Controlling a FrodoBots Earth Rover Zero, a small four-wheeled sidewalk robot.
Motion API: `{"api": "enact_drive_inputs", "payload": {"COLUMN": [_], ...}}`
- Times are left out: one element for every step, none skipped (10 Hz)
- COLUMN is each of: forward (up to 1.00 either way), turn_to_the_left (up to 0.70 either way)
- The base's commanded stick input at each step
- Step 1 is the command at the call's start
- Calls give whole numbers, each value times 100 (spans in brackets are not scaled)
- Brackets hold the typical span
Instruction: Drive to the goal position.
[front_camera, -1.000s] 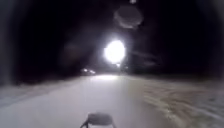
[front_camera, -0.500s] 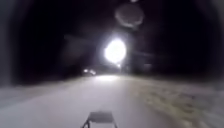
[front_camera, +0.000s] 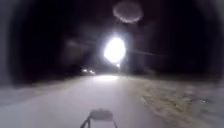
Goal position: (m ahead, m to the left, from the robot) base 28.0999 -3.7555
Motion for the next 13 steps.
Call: {"api": "enact_drive_inputs", "payload": {"forward": [100, 100, 100, 100, 100, 100, 100, 100, 100, 100, 100, 100, 100], "turn_to_the_left": [0, 0, 0, 0, 0, 0, 0, 0, 0, 0, 0, 0, 0]}}
